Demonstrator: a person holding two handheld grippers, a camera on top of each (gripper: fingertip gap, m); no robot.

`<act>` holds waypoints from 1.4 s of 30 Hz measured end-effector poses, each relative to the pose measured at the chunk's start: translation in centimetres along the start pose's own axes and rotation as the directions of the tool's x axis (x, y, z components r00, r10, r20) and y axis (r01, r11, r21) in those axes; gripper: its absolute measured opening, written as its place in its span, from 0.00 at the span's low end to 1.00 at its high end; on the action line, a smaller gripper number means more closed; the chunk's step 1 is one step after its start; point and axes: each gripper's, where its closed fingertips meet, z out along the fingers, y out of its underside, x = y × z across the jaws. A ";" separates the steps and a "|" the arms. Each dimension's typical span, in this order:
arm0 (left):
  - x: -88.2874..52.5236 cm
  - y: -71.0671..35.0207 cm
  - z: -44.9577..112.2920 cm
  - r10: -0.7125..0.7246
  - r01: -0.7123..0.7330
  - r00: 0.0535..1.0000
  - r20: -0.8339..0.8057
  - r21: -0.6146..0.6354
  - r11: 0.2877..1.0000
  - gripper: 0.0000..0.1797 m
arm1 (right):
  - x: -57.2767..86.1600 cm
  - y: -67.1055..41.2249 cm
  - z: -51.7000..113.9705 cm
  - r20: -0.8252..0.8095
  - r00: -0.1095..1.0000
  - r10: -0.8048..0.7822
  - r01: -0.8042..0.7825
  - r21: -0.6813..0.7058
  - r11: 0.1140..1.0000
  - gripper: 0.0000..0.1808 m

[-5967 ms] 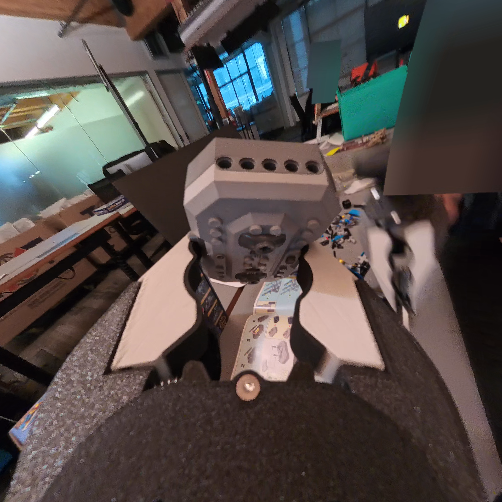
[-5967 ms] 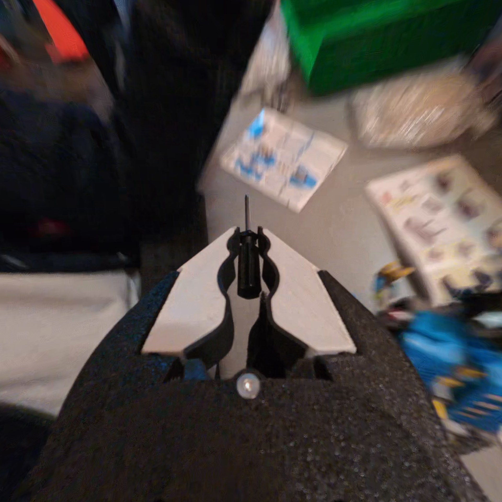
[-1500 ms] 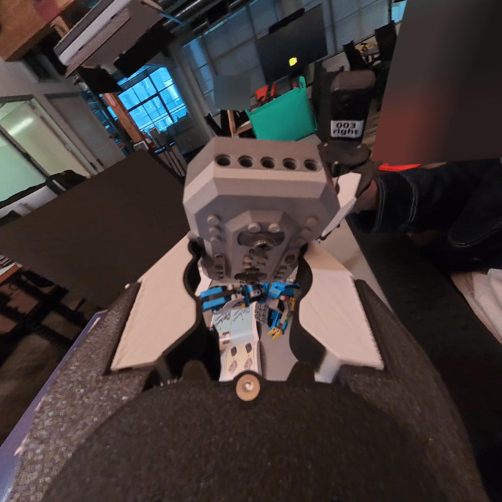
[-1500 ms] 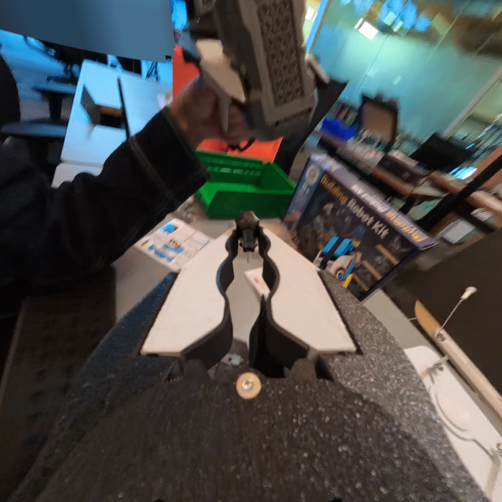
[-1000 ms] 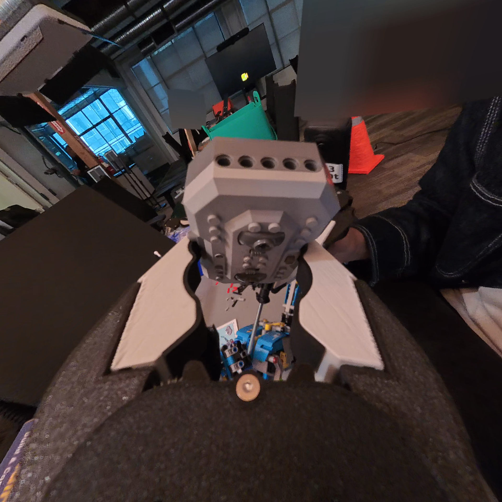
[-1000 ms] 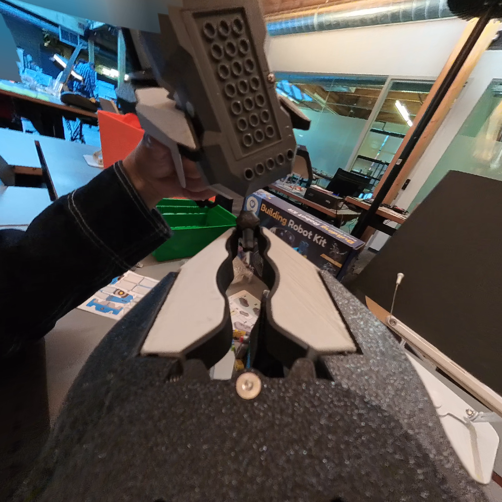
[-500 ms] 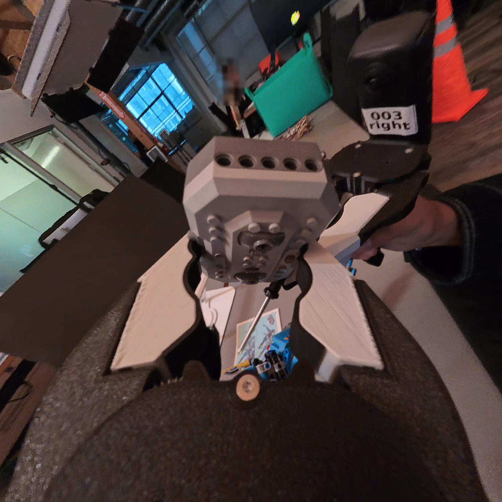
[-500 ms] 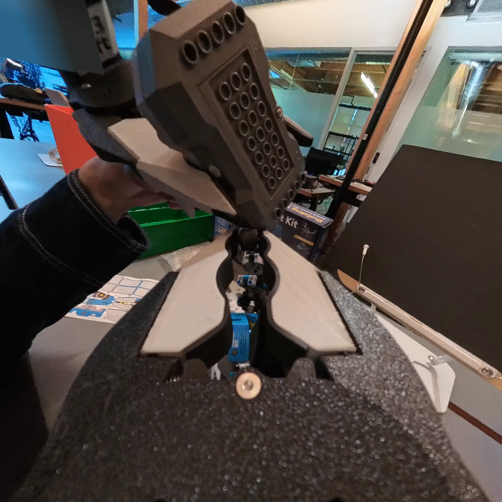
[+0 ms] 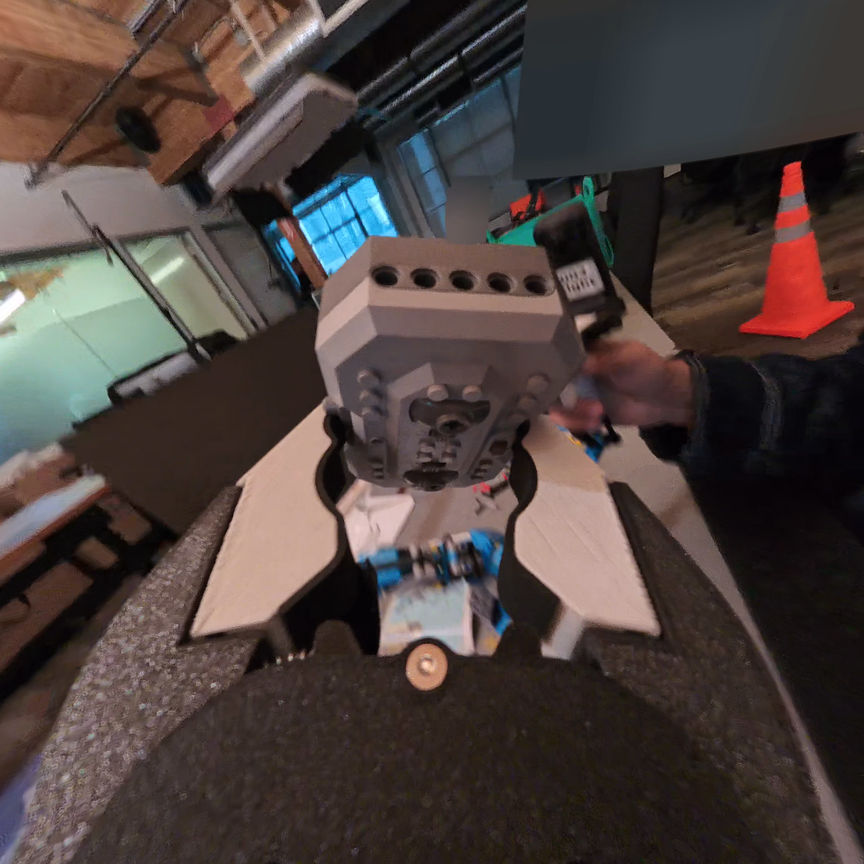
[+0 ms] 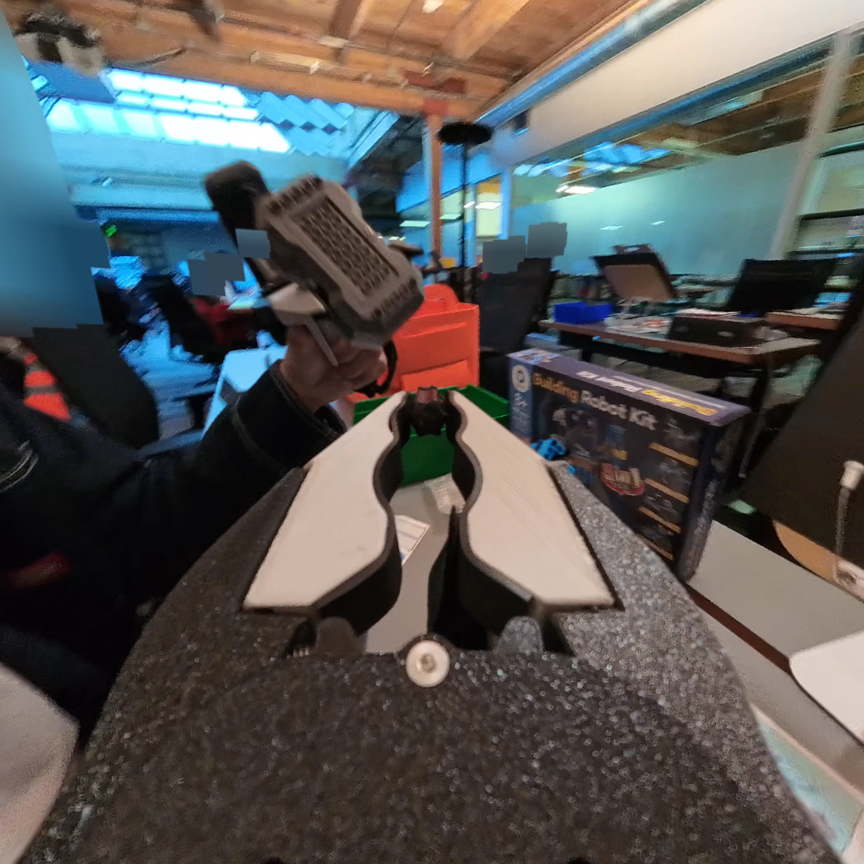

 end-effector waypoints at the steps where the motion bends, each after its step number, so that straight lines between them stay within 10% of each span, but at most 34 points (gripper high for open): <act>1: 0.5 1.4 -1.3 -0.068 0.068 0.998 0.002 0.006 0.998 0.38 | -0.6 -0.1 0.4 0.069 0.998 -0.005 0.007 -0.029 1.000 0.07; 10: 7.7 11.9 -9.2 -0.526 0.534 0.845 -0.096 0.198 0.822 0.38 | -7.1 6.6 7.0 0.390 0.902 0.186 -0.140 -0.145 0.980 0.07; 42: 10.2 13.6 -7.6 -0.514 0.528 0.846 -0.138 0.097 0.843 0.38 | -6.5 10.2 7.3 0.298 0.899 0.320 -0.251 -0.248 0.936 0.07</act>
